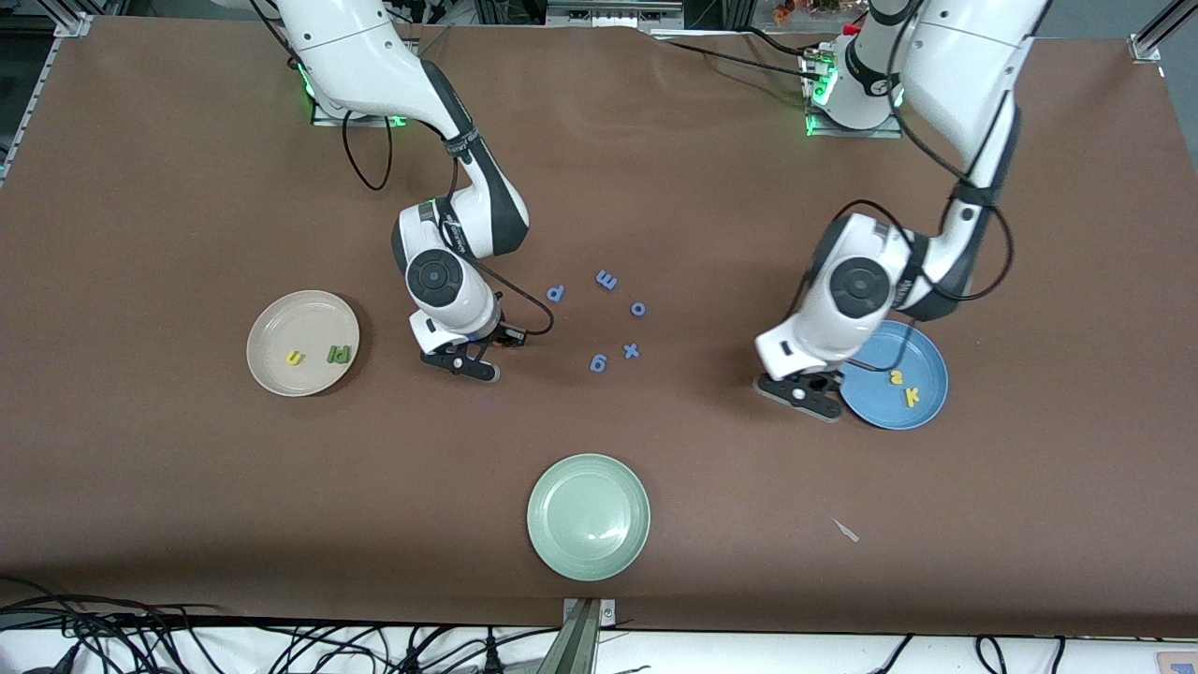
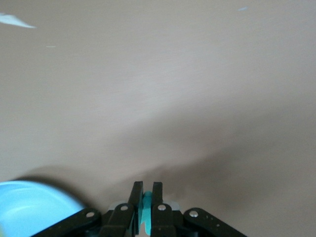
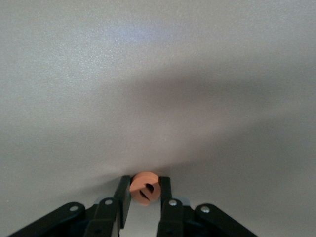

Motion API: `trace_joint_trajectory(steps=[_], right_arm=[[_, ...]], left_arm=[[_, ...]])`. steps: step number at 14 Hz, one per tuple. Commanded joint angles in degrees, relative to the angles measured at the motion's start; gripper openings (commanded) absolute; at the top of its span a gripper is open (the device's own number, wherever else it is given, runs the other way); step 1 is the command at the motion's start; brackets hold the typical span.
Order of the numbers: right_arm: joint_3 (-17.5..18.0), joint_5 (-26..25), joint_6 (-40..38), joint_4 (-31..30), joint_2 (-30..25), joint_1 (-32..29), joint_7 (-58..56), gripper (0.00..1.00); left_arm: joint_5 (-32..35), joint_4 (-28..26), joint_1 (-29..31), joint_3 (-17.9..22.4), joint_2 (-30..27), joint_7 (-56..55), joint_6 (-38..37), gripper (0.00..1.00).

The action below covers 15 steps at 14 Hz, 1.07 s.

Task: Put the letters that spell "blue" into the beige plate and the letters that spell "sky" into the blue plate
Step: 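Grasp the orange e with the right gripper while the left gripper carries teal y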

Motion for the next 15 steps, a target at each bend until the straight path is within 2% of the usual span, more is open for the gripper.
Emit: trace_joint_trajectory(steps=[1,3,4,7,8,9,10,11,15], right_arm=[[0.38,1.07,0.55,-0.63,-0.43,-0.11,-0.26,0.16],[0.21,0.98,-0.93,0.6,-1.04,-0.54,-1.14,0.14],[-0.23,0.63,-4.25,1.91,-1.22,-0.81,-1.75,0.14],[-3.74,0.37,-9.99,1.49,-3.41,-0.9,-9.98,0.14],[-5.66,0.28,-10.96,0.61,-4.38,-0.81,-13.85,0.14],[-7.6,0.28,-12.88,-0.09,-5.08,-0.81,-18.41,0.14],[-10.05,0.28,-14.21,-0.88,-5.61,-0.81,-22.98,0.14],[-12.08,0.28,-14.31,-2.02,-5.97,-0.81,-27.03,0.14],[-20.25,0.28,-16.14,-4.05,-5.88,-0.9,-40.84,0.16]], left_arm=[[-1.46,-0.79,1.26,1.61,-2.28,7.37,-1.87,0.0],[-1.46,-0.88,3.1,3.02,-2.54,11.33,-1.87,0.0],[-1.54,-0.88,3.98,3.81,-2.63,13.44,-1.87,0.0],[-6.1,-1.58,5.92,5.39,-2.98,19.33,-1.87,0.0],[-7.16,-1.67,6.79,6.09,-2.9,20.56,-1.87,0.03],[-7.61,-2.02,7.06,6.27,-2.9,21.1,-1.87,0.21],[-7.87,-2.11,7.5,6.36,-2.98,20.5,-1.96,0.79],[-8.48,-2.72,7.85,6.36,-3.59,20.49,-2.22,1.0],[-15.33,-2.55,7.77,5.93,-4.57,20.4,-5.91,1.0]])
